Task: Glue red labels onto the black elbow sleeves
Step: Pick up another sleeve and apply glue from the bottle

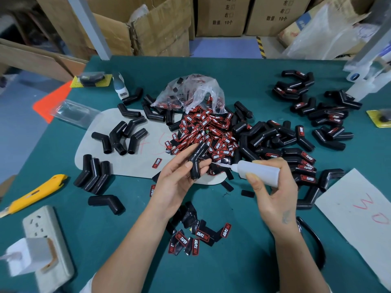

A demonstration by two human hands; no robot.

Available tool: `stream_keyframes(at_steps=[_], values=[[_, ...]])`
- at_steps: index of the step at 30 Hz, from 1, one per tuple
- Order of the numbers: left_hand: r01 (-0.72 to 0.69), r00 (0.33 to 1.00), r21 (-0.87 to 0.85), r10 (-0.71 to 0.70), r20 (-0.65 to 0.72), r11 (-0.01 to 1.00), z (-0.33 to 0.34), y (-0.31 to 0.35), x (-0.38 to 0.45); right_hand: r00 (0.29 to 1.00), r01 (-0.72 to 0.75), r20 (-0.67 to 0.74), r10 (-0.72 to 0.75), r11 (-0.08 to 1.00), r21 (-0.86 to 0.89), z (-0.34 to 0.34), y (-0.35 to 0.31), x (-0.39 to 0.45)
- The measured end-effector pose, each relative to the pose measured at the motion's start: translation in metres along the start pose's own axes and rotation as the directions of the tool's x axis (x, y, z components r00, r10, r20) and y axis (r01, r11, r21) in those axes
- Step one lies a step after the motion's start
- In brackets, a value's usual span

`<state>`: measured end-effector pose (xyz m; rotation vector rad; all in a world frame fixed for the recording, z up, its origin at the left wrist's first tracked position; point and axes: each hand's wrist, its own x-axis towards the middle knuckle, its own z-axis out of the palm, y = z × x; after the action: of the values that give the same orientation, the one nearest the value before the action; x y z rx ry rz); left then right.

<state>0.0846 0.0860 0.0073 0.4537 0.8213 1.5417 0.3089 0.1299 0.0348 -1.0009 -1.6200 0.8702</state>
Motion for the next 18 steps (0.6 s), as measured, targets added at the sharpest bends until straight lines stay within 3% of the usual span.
stream_keyframes(at_steps=[18], values=[[-0.002,1.0,0.035,0.001,0.012,0.999,-0.0023,-0.0008,0.0016,1.0,-0.003,-0.024,0.003,1.0,-0.001,-0.0008,0.0013,0.0003]])
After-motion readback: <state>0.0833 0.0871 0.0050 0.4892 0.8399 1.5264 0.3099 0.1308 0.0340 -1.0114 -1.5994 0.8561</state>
